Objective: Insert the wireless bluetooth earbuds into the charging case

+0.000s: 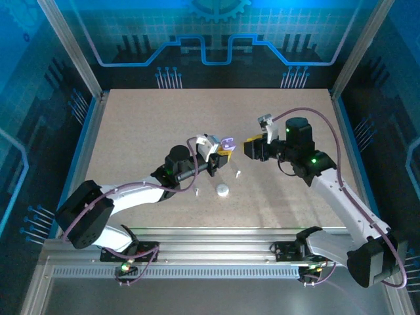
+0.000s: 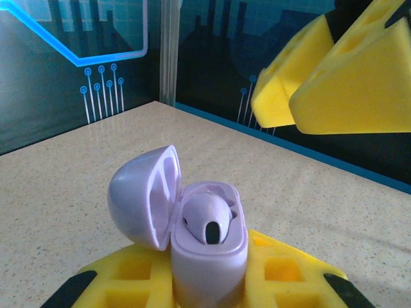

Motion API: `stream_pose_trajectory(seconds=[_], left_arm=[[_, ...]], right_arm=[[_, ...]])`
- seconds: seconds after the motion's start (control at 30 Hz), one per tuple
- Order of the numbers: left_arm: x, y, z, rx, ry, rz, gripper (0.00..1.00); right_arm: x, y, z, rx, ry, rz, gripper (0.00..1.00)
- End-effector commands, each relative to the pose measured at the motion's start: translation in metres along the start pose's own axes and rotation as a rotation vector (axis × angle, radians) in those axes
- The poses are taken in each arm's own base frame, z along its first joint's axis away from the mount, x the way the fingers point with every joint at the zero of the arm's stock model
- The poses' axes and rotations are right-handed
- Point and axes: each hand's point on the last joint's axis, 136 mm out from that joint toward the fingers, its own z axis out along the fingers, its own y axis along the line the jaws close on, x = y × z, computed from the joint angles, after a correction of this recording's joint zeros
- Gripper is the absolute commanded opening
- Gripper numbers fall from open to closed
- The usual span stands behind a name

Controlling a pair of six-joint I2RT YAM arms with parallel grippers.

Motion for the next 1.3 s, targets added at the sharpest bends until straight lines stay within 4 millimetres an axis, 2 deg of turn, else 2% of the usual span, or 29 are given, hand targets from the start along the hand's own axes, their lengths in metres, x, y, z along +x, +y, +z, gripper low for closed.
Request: stream_pose_trajectory(seconds=[0.0,0.13,0.43,0.63,0.9,1.07,1.27], left_arm=[[-0.005,0.014,-0.009,-0.055,0.002,-0.033,0.17],[-0.002,0.031,-0.016,-0.106,0.012,-0.085,0.17],[0.003,0.051,-0.030,-0.164,0.047,-0.116,0.17],[0.002,0.064,-0.042,-0.219,0.046,-0.136,0.17],[0.002,0.067,-0.050,-0.239,0.062,-0.127,0.17],[0.001,0.070,-0.053,-0.256,0.065,-0.125,0.17],[0.003,0.072,-0.054,-0.268,0.066,-0.127,0.17]], right_arm=[[0.005,-0.017,-0.009,0.110,0.044,0.075,0.39],[0.011,-0.032,-0.008,0.196,0.087,0.128,0.40],[0.035,-0.067,0.008,0.306,0.272,0.264,0.41],[0.046,-0.107,0.020,0.410,0.397,0.349,0.39],[0.069,-0.150,0.045,0.459,0.504,0.403,0.39],[0.084,-0.162,0.064,0.442,0.577,0.438,0.39],[0.100,-0.189,0.071,0.542,0.654,0.449,0.38]])
